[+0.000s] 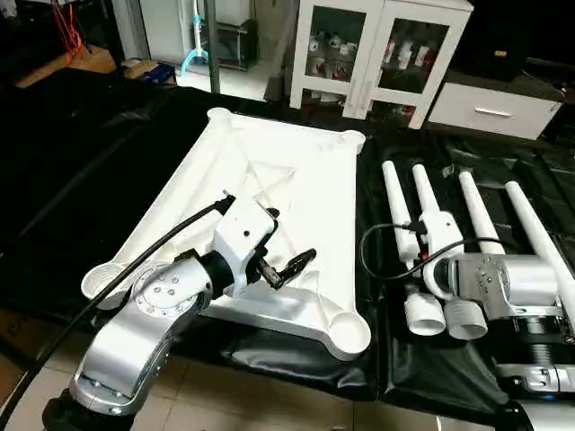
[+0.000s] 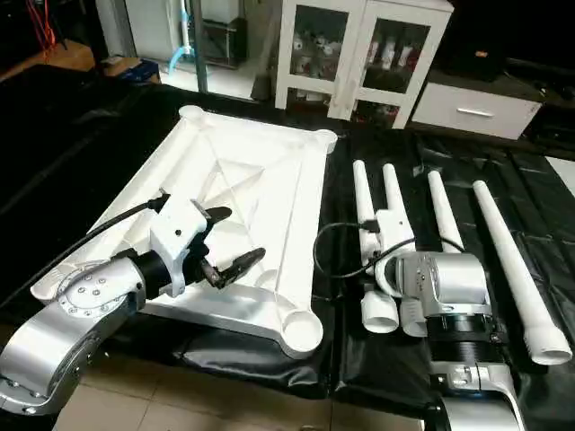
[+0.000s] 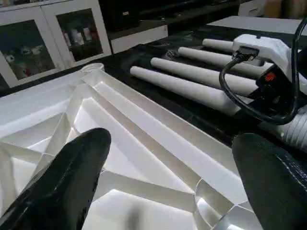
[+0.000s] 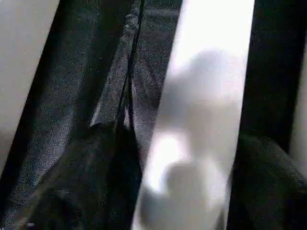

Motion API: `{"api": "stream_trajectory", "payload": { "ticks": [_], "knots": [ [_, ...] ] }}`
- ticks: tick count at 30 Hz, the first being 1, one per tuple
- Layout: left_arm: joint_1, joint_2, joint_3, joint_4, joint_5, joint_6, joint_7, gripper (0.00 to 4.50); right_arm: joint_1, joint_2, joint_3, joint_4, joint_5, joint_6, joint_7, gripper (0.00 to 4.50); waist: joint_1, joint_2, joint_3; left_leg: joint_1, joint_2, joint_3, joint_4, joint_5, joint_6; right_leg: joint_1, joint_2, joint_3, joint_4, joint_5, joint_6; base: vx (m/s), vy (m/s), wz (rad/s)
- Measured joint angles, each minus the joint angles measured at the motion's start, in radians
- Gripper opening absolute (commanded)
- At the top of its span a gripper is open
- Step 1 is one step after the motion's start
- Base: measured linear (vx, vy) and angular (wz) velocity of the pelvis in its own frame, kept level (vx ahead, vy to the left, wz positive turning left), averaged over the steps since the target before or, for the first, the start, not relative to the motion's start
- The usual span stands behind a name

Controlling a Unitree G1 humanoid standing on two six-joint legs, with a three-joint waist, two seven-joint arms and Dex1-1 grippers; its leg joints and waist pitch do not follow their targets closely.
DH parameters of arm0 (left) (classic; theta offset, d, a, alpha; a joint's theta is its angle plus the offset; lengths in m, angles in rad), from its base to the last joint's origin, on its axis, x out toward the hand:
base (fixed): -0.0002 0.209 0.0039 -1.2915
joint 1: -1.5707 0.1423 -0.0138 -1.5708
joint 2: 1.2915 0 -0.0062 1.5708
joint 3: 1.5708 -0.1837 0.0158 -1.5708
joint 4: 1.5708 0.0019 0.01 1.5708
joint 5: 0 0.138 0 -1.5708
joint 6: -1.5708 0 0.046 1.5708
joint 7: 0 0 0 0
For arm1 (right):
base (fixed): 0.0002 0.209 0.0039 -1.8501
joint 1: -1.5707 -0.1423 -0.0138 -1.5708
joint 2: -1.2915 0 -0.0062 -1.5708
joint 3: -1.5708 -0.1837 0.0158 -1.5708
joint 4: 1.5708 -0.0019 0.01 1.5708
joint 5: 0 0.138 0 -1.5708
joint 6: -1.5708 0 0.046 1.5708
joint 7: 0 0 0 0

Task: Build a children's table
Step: Pick table leg

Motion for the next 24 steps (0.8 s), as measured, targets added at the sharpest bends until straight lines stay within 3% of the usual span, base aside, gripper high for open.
{"api": "stream_trajectory", "payload": {
  "ticks": [16, 24],
  "knots": [
    [0.0, 0.003, 0.0, -0.012, -0.002, 0.016, 0.008, 4.5, -0.028, -0.008, -0.022, 0.082, 0.002, -0.028, 0.023, 2.04, -0.002, -0.004, 0.0, 0.0, 0.0, 0.0, 0.0, 0.0, 0.0, 0.0, 0.0, 0.0, 0.0, 0.0, 0.0, 0.0, 0.0, 0.0],
    [-0.025, -0.037, 0.043, -0.012, -0.024, 0.038, 0.033, 4.5, -0.03, 0.003, -0.075, 0.104, 0.033, -0.057, 0.023, 1.86, -0.002, -0.005, 0.0, -0.002, 0.0, 0.0, 0.0, 0.0, 0.0, -0.002, 0.0, 0.0, -0.001, 0.0, 0.0, 0.0, 0.0, 0.0]
  ]
}}
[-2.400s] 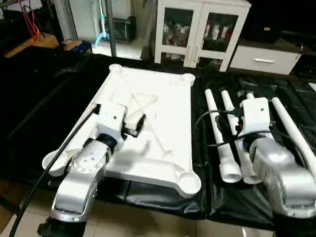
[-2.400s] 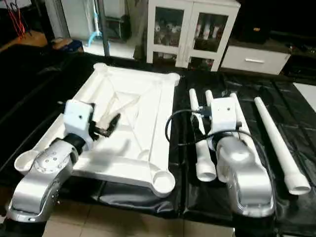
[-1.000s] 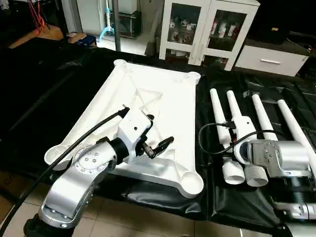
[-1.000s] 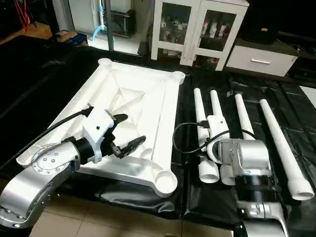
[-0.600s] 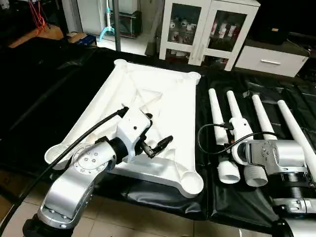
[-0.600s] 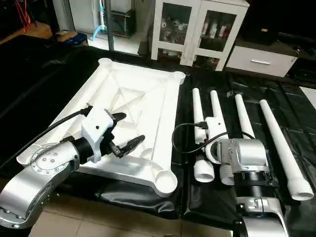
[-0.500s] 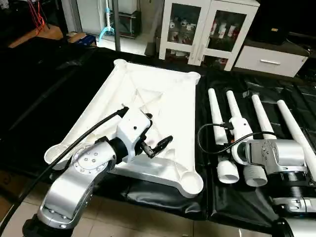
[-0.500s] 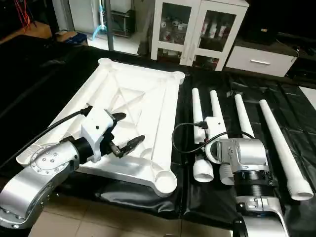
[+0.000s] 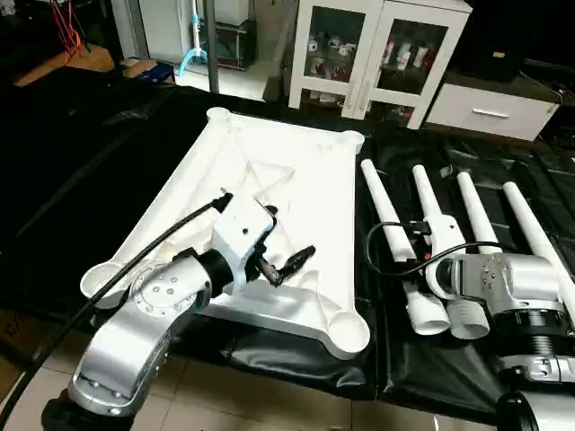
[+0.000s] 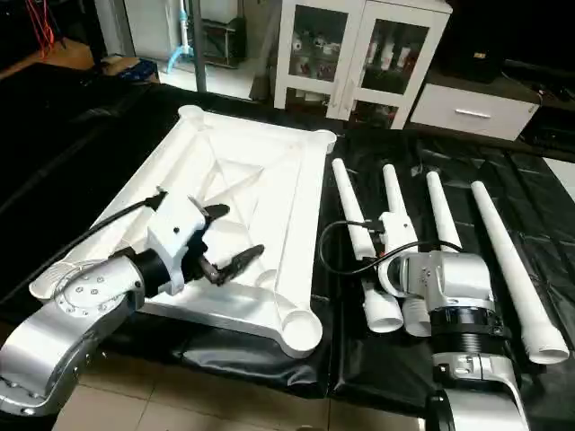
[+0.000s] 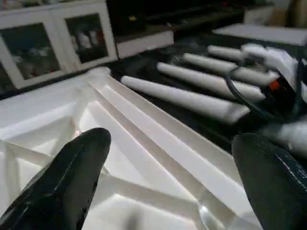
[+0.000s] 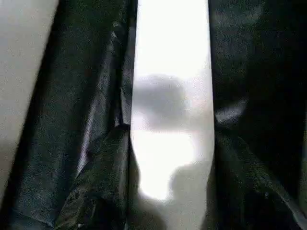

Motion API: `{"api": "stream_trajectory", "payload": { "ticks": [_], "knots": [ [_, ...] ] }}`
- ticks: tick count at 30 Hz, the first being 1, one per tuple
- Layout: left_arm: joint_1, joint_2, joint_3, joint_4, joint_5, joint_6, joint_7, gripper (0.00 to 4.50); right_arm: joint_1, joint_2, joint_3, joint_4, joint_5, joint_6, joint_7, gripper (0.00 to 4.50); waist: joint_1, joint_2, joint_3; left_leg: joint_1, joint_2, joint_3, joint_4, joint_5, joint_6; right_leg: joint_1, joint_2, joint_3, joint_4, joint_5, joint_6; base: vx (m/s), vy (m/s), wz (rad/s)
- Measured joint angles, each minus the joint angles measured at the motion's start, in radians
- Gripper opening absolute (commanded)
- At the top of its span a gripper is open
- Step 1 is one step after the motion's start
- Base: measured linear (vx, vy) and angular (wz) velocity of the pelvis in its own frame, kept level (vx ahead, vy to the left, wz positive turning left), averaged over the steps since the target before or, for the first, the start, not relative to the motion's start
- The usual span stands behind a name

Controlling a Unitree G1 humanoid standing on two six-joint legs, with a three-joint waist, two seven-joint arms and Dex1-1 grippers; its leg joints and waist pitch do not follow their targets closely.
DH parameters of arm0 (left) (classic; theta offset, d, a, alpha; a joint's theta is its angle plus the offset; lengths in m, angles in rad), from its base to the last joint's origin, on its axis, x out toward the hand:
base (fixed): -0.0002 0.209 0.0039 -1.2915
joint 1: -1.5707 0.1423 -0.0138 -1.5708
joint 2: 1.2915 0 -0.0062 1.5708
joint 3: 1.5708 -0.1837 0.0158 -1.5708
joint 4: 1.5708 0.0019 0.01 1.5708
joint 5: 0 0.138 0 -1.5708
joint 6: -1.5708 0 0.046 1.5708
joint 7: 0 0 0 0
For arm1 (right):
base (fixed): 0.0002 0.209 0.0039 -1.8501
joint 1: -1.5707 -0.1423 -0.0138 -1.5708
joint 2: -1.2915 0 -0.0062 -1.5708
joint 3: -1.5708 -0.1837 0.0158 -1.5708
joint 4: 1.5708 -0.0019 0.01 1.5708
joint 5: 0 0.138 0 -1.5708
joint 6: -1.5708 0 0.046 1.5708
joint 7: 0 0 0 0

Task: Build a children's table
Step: Pick table leg

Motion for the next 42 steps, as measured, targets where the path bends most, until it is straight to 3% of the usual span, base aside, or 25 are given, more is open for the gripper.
{"api": "stream_trajectory", "payload": {
  "ticks": [4, 12, 15, 16, 18, 23, 25, 34, 42],
  "knots": [
    [-0.038, -0.042, 0.061, 0.007, -0.032, 0.026, 0.036, 4.5, 0.0, 0.014, -0.017, -0.04, 0.009, -0.043, 0.001, 1.85, 0.001, 0.004, 0.002, -0.002, 0.0, 0.0, -0.001, 0.0, -0.001, -0.002, 0.0, 0.0, 0.0, 0.0, 0.0, 0.0, 0.0, 0.0],
    [-0.158, -0.151, 0.232, 0.061, -0.156, 0.124, 0.114, 4.5, -0.053, 0.02, -0.065, -0.221, 0.039, -0.101, -0.023, 1.85, 0.008, 0.002, 0.003, -0.001, 0.0, 0.005, -0.016, 0.007, 0.0, -0.005, 0.0, 0.0, -0.004, 0.0, 0.0, 0.0, 0.0, 0.0],
    [-0.222, -0.214, 0.309, 0.1, -0.226, 0.184, 0.155, 4.5, -0.043, 0.022, -0.058, -0.302, 0.036, -0.197, -0.015, 1.85, 0.014, -0.002, 0.005, -0.002, 0.002, 0.009, -0.019, 0.01, -0.001, -0.008, 0.0, 0.0, -0.005, 0.0, -0.001, 0.0, 0.0, 0.0],
    [-0.265, -0.253, 0.356, 0.124, -0.269, 0.216, 0.177, 4.5, -0.041, 0.024, -0.042, -0.353, 0.035, -0.245, -0.004, 1.85, 0.016, -0.003, 0.006, -0.005, 0.004, 0.012, -0.019, 0.011, -0.001, -0.011, 0.0, 0.001, -0.004, 0.0, -0.001, 0.0, 0.0, 0.0],
    [-0.308, -0.289, 0.379, 0.142, -0.317, 0.241, 0.198, 4.5, -0.043, 0.03, -0.012, -0.418, 0.033, -0.303, 0.023, 1.85, 0.02, -0.006, 0.006, -0.006, 0.005, 0.013, -0.019, 0.014, 0.004, -0.012, 0.0, 0.0, -0.004, 0.0, -0.001, 0.0, 0.0, 0.0],
    [-0.415, -0.364, 0.467, 0.213, -0.449, 0.314, 0.25, 4.5, -0.033, 0.031, 0.152, -0.547, 0.019, -0.45, 0.116, 1.85, 0.02, -0.011, 0.009, -0.008, 0.006, 0.013, -0.019, 0.014, 0.005, -0.014, 0.001, 0.0, -0.005, 0.001, -0.002, 0.0, 0.0, 0.0],
    [-0.432, -0.379, 0.488, 0.221, -0.474, 0.341, 0.26, 4.5, -0.016, 0.015, 0.208, -0.573, -0.017, -0.512, 0.137, 1.85, 0.028, -0.013, 0.011, -0.009, 0.007, 0.014, -0.019, 0.014, 0.005, -0.014, 0.001, -0.001, -0.005, 0.001, -0.001, 0.0, 0.0, 0.0],
    [-0.486, -0.403, 0.572, 0.243, -0.567, 0.359, 0.317, 4.5, 0.05, -0.025, 0.322, -0.65, -0.047, -0.569, 0.217, 1.85, 0.034, -0.019, 0.013, -0.011, 0.008, 0.017, -0.019, 0.016, 0.007, -0.013, 0.0, 0.001, -0.008, 0.001, -0.002, 0.0, 0.0, 0.0],
    [-0.507, -0.419, 0.6, 0.248, -0.618, 0.359, 0.328, 4.5, 0.081, -0.054, 0.357, -0.669, -0.052, -0.588, 0.25, 1.84, 0.033, -0.019, 0.013, -0.01, 0.009, 0.017, -0.019, 0.016, 0.006, -0.013, 0.0, 0.0, -0.007, 0.001, -0.002, 0.0, 0.0, 0.0]
  ]
}}
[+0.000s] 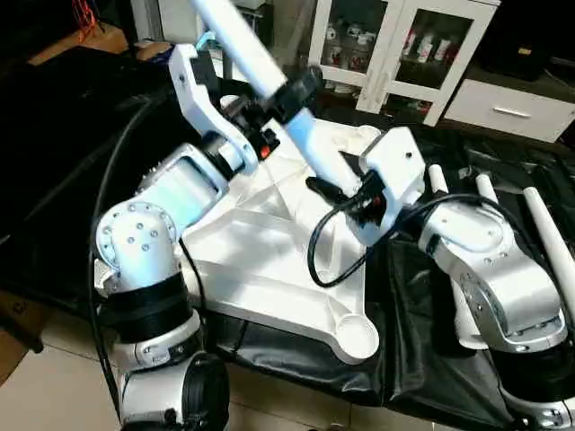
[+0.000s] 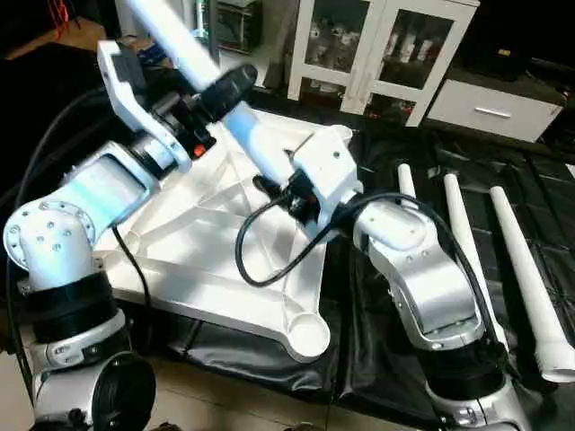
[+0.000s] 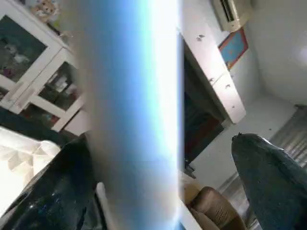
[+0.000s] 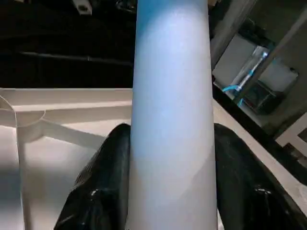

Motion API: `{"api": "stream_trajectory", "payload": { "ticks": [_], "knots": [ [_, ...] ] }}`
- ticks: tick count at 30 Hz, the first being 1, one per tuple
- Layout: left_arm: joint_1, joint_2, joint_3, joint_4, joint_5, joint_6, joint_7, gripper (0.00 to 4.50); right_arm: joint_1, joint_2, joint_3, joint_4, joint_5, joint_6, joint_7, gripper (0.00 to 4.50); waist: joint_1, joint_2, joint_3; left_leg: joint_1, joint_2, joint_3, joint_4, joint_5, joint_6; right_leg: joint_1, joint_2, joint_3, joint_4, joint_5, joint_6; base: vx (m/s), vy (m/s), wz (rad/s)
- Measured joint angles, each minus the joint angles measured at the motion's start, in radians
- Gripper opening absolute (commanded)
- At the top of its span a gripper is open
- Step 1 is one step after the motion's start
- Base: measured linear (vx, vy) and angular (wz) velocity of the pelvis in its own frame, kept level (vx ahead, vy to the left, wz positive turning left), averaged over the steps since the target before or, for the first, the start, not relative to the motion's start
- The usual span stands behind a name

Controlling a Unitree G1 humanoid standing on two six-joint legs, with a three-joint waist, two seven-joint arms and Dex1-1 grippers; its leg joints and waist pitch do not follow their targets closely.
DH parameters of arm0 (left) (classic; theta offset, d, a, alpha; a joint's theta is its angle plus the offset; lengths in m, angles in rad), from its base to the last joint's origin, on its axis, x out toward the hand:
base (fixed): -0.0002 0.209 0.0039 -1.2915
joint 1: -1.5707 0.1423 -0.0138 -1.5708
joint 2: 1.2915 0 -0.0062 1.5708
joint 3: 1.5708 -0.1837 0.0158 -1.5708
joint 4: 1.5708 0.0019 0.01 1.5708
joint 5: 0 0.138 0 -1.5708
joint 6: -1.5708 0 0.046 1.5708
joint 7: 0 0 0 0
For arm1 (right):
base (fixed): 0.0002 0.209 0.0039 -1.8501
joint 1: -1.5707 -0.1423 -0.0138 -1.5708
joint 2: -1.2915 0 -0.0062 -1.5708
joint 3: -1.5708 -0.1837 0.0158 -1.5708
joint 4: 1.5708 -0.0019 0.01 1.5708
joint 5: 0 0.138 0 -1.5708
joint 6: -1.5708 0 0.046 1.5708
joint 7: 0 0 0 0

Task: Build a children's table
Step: Pick table leg

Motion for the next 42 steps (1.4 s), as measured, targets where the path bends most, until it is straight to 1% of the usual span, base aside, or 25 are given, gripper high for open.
{"api": "stream_trajectory", "payload": {
  "ticks": [1, 4, 6, 8, 9, 10, 11, 12, 17, 18, 20, 21, 22, 23, 24, 26, 27, 30, 35, 42],
  "knots": [
    [0.0, -0.002, 0.006, 0.001, -0.003, 0.004, 0.007, 4.23, 0.0, 0.002, 0.0, 0.0, -0.001, -0.002, -0.001, 1.84, 0.0, 0.0, 0.0, 0.0, 0.0, 0.0, 0.0, 0.0, 0.0, 0.0, 0.0, 0.0, 0.0, 0.0, 0.0, 0.0, 0.0, 0.0],
    [-0.001, -0.003, 0.026, 0.009, -0.024, 0.006, 0.033, 4.1, 0.0, 0.001, 0.0, 0.0, -0.002, -0.016, 0.0, 1.84, -0.001, 0.0, 0.0, 0.0, 0.0, 0.0, 0.0, 0.0, 0.0, 0.0, 0.0, 0.0, 0.0, 0.0, 0.0, 0.0, 0.0, 0.0],
    [-0.002, 0.0, 0.033, 0.022, -0.033, 0.005, 0.05, 3.79, 0.001, 0.003, 0.0, -0.001, -0.002, -0.019, -0.001, 1.84, -0.001, 0.0, 0.0, 0.0, 0.0, 0.0, 0.0, 0.0, 0.0, 0.0, 0.0, 0.0, 0.0, 0.0, 0.0, 0.0, 0.0, 0.0],
    [-0.002, 0.007, 0.034, 0.023, -0.038, 0.003, 0.05, 3.7, 0.005, 0.003, 0.001, -0.005, -0.003, -0.019, -0.004, 1.84, -0.001, 0.0, 0.0, 0.0, 0.0, 0.0, 0.0, 0.0, 0.0, 0.0, 0.0, 0.0, 0.0, 0.0, 0.0, 0.0, 0.0, 0.0],
    [-0.002, 0.01, 0.034, 0.023, -0.038, 0.002, 0.049, 3.51, 0.008, 0.004, 0.001, -0.009, -0.003, -0.019, -0.005, 1.84, -0.001, 0.0, 0.0, 0.0, 0.0, 0.0, 0.0, 0.0, 0.0, 0.0, 0.0, 0.0, 0.0, 0.0, 0.0, 0.0, 0.0, 0.0],
    [-0.002, 0.012, 0.034, 0.023, -0.038, 0.0, 0.049, 3.51, 0.011, 0.005, 0.001, -0.01, -0.003, -0.019, -0.008, 1.84, 0.0, 0.0, 0.0, 0.0, 0.0, 0.0, 0.0, 0.0, 0.0, 0.0, 0.0, 0.0, 0.0, 0.0, 0.0, 0.0, 0.0, 0.0],
    [-0.002, 0.016, 0.032, 0.023, -0.038, -0.002, 0.049, 3.36, 0.015, 0.007, 0.001, -0.01, -0.004, -0.019, -0.013, 1.84, 0.001, 0.0, 0.0, 0.0, 0.0, 0.0, 0.0, 0.0, 0.0, 0.0, 0.0, 0.0, 0.0, 0.0, 0.0, 0.0, 0.0, 0.0],
    [-0.002, 0.019, 0.031, 0.023, -0.038, -0.004, 0.049, 3.36, 0.018, 0.008, 0.001, -0.01, -0.006, -0.019, -0.018, 1.84, 0.001, 0.0, 0.0, 0.0, 0.0, 0.0, 0.0, 0.0, 0.0, 0.0, 0.0, 0.0, 0.0, 0.0, 0.0, 0.0, 0.0, 0.0],
    [-0.002, 0.02, 0.018, 0.023, -0.038, -0.005, 0.047, 2.96, 0.021, 0.008, 0.002, -0.01, -0.023, -0.02, -0.026, 1.84, 0.0, 0.0, 0.0, 0.0, 0.0, 0.0, 0.0, 0.001, 0.0, 0.0, 0.0, 0.0, 0.001, 0.0, -0.001, 0.0, 0.0, 0.0],
    [-0.002, 0.02, 0.016, 0.023, -0.038, -0.005, 0.048, 2.96, 0.021, 0.008, 0.002, -0.01, -0.026, -0.02, -0.026, 1.84, 0.0, 0.0, 0.0, 0.0, 0.0, 0.0, 0.0, 0.001, 0.0, 0.0, 0.0, 0.0, 0.001, 0.0, -0.001, 0.0, 0.0, 0.0],
    [-0.002, 0.02, 0.016, 0.023, -0.039, -0.006, 0.049, 2.7, 0.022, 0.008, 0.002, -0.009, -0.029, -0.021, -0.026, 1.84, 0.0, 0.0, 0.0, 0.001, 0.0, 0.0, 0.0, 0.0, -0.002, 0.0, 0.0, 0.0, 0.001, 0.0, -0.001, 0.0, 0.0, 0.0],
    [-0.002, 0.021, 0.016, 0.023, -0.039, -0.006, 0.049, 2.7, 0.022, 0.008, 0.002, -0.009, -0.029, -0.021, -0.026, 1.84, 0.0, 0.0, 0.0, 0.001, 0.0, 0.0, 0.0, 0.0, -0.002, 0.0, 0.0, 0.0, 0.001, 0.0, -0.001, 0.0, 0.0, 0.0],
    [-0.002, 0.021, 0.016, 0.023, -0.039, -0.008, 0.049, 2.55, 0.022, 0.008, 0.002, -0.009, -0.029, -0.021, -0.026, 1.84, 0.0, 0.0, 0.0, 0.001, 0.0, 0.0, 0.0, 0.0, -0.002, 0.0, 0.0, 0.0, 0.002, 0.0, -0.001, 0.0, 0.0, 0.0],
    [-0.002, 0.022, 0.016, 0.025, -0.039, -0.009, 0.049, 2.55, 0.022, 0.008, 0.002, -0.009, -0.029, -0.022, -0.026, 1.84, 0.0, 0.0, 0.0, 0.001, 0.0, 0.0, 0.0, 0.001, -0.002, 0.0, 0.0, 0.0, 0.002, 0.001, -0.001, 0.0, 0.0, 0.0],
    [-0.002, 0.024, 0.015, 0.029, -0.039, -0.01, 0.049, 2.38, 0.022, 0.008, 0.002, -0.009, -0.029, -0.023, -0.026, 1.84, 0.0, 0.0, 0.0, 0.001, 0.0, 0.0, 0.0, 0.001, -0.002, 0.0, 0.0, 0.0, 0.002, 0.001, -0.001, 0.0, 0.0, 0.0],
    [-0.002, 0.028, 0.012, 0.032, -0.039, -0.011, 0.048, 2.22, 0.022, 0.007, 0.003, -0.009, -0.029, -0.026, -0.026, 1.84, 0.0, 0.0, 0.0, 0.001, 0.0, 0.0, 0.0, 0.001, -0.002, 0.0, 0.0, 0.0, 0.002, 0.001, -0.001, 0.0, 0.0, 0.0],
    [-0.002, 0.029, 0.01, 0.032, -0.04, -0.011, 0.048, 2.22, 0.022, 0.006, 0.005, -0.009, -0.03, -0.032, -0.026, 1.84, 0.0, 0.0, 0.0, 0.001, 0.0, 0.0, 0.0, 0.001, -0.002, 0.0, 0.0, 0.0, 0.002, 0.001, -0.001, 0.0, 0.0, 0.0],
    [-0.002, 0.03, 0.007, 0.032, -0.047, -0.014, 0.047, 1.93, 0.022, 0.005, 0.005, -0.009, -0.033, -0.037, -0.026, 1.84, 0.0, 0.0, 0.0, 0.001, 0.0, 0.0, 0.0, 0.001, -0.002, 0.0, 0.0, 0.0, 0.002, 0.001, -0.001, 0.0, 0.0, 0.0],
    [-0.002, 0.028, 0.007, 0.032, -0.059, -0.014, 0.049, 1.77, 0.022, 0.005, 0.005, -0.009, -0.037, -0.04, -0.026, 1.84, 0.0, 0.0, 0.0, 0.001, 0.0, 0.0, 0.0, 0.001, -0.003, 0.0, 0.0, 0.0, 0.002, 0.001, -0.001, 0.0, 0.0, 0.0],
    [-0.002, 0.033, 0.008, 0.041, -0.066, -0.022, 0.056, 1.75, 0.022, 0.008, 0.005, -0.008, -0.038, -0.04, -0.029, 1.84, 0.0, 0.001, 0.0, 0.001, 0.0, 0.0, 0.0, 0.001, -0.004, 0.0, 0.0, 0.0, 0.003, 0.001, -0.001, 0.0, 0.0, 0.0]
  ]
}}
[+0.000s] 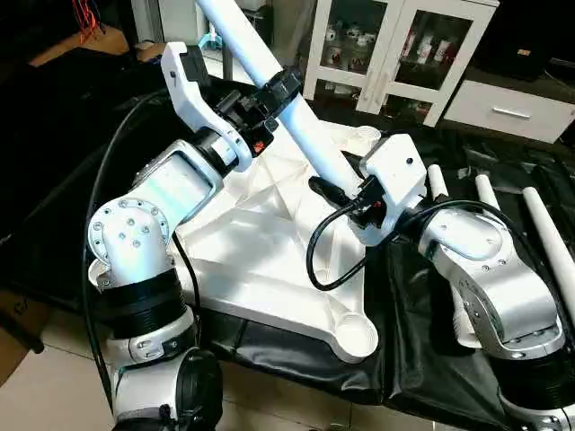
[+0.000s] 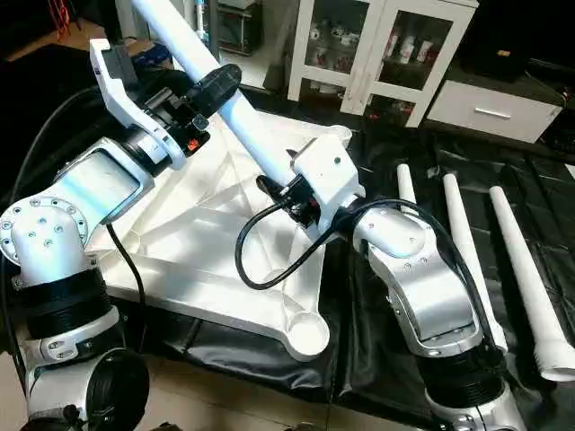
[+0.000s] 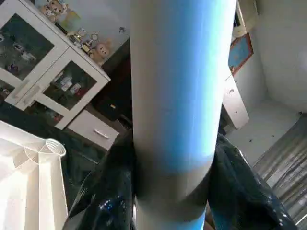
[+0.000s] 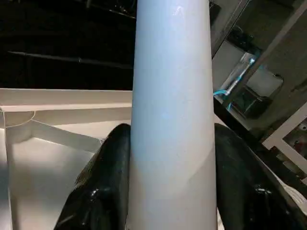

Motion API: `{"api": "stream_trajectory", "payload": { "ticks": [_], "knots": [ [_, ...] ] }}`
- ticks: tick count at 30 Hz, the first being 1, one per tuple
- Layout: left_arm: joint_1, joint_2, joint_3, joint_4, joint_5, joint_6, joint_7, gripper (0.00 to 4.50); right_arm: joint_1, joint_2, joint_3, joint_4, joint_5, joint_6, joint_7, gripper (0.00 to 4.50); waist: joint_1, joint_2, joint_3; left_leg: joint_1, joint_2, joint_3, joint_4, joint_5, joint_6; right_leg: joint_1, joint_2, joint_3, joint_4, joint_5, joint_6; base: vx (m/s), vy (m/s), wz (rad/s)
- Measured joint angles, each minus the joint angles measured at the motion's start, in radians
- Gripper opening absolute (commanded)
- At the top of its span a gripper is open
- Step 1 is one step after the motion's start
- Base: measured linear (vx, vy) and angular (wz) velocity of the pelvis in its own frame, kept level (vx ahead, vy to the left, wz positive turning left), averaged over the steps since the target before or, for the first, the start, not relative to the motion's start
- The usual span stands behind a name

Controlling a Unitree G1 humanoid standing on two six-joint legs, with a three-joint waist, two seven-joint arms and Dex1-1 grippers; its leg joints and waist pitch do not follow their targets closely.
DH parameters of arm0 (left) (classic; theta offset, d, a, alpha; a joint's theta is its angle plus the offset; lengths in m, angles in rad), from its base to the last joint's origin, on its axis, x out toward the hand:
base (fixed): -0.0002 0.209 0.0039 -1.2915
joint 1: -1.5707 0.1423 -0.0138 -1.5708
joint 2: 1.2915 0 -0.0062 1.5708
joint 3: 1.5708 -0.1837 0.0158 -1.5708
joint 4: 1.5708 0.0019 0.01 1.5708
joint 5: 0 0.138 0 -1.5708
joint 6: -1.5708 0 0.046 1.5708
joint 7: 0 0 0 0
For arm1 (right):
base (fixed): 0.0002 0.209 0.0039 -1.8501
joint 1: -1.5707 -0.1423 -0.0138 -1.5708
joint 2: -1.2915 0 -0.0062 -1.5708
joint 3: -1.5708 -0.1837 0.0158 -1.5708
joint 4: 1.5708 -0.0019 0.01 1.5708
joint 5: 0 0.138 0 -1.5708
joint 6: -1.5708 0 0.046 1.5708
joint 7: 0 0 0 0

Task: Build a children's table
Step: Pick table leg

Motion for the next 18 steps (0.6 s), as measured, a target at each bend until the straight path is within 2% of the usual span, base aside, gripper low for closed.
{"api": "stream_trajectory", "payload": {
  "ticks": [1, 3, 7, 9, 13, 15, 18],
  "knots": [
    [0.0, 0.001, -0.001, 0.001, -0.001, -0.004, 0.002, 1.75, 0.0, 0.004, 0.0, 0.0, 0.0, 0.0, -0.003, 2.4, 0.0, 0.0, 0.0, 0.0, 0.0, 0.0, 0.0, 0.0, 0.0, 0.0, 0.0, 0.0, 0.0, 0.0, 0.0, 0.0, 0.0, 0.0],
    [-0.001, 0.009, -0.012, 0.002, 0.002, -0.016, 0.002, 1.75, 0.0, 0.016, -0.002, 0.001, 0.006, 0.0, -0.004, 2.54, 0.0, 0.0, 0.0, 0.0, 0.0, 0.0, 0.0, 0.0, 0.0, 0.0, 0.0, 0.0, 0.001, 0.0, 0.0, 0.0, 0.0, 0.0],
    [-0.001, 0.041, -0.02, 0.012, 0.032, -0.037, 0.002, 1.74, 0.001, 0.03, -0.027, -0.007, 0.069, 0.008, 0.015, 2.89, 0.0, 0.0, 0.0, 0.0, 0.0, 0.0, 0.0, 0.0, -0.001, 0.0, 0.0, 0.0, 0.001, 0.0, 0.0, 0.0, 0.0, 0.0],
    [-0.001, 0.054, -0.025, 0.02, 0.052, -0.053, 0.002, 1.74, 0.016, 0.035, -0.049, -0.043, 0.123, 0.014, 0.049, 3.14, 0.0, 0.0, 0.0, 0.0, 0.0, 0.0, 0.0, 0.0, -0.001, 0.0, 0.0, 0.0, 0.001, 0.0, 0.0, 0.0, 0.0, 0.0],
    [-0.001, 0.081, -0.036, 0.036, 0.081, -0.081, 0.001, 1.74, 0.026, 0.035, -0.057, -0.1, 0.207, 0.032, 0.103, 3.33, 0.002, 0.0, 0.0, 0.0, 0.0, 0.0, 0.0, 0.001, 0.0, 0.0, 0.0, 0.0, 0.001, 0.0, 0.0, 0.0, 0.0, 0.0],
    [-0.001, 0.09, -0.04, 0.043, 0.091, -0.094, 0.001, 1.74, 0.039, 0.035, -0.068, -0.114, 0.231, 0.037, 0.115, 3.65, 0.002, 0.0, 0.0, 0.0, 0.0, 0.0, 0.0, 0.0, -0.001, 0.001, 0.0, 0.0, 0.001, 0.0, 0.0, 0.0, 0.0, 0.0],
    [-0.001, 0.12, -0.061, 0.052, 0.111, -0.105, -0.011, 1.74, 0.044, 0.037, -0.109, -0.117, 0.286, 0.068, 0.119, 3.77, 0.001, 0.001, 0.0, 0.0, 0.0, 0.0, 0.0, 0.001, -0.002, 0.001, 0.0, 0.0, 0.001, 0.0, 0.0, 0.0, 0.0, 0.0]
  ]
}}
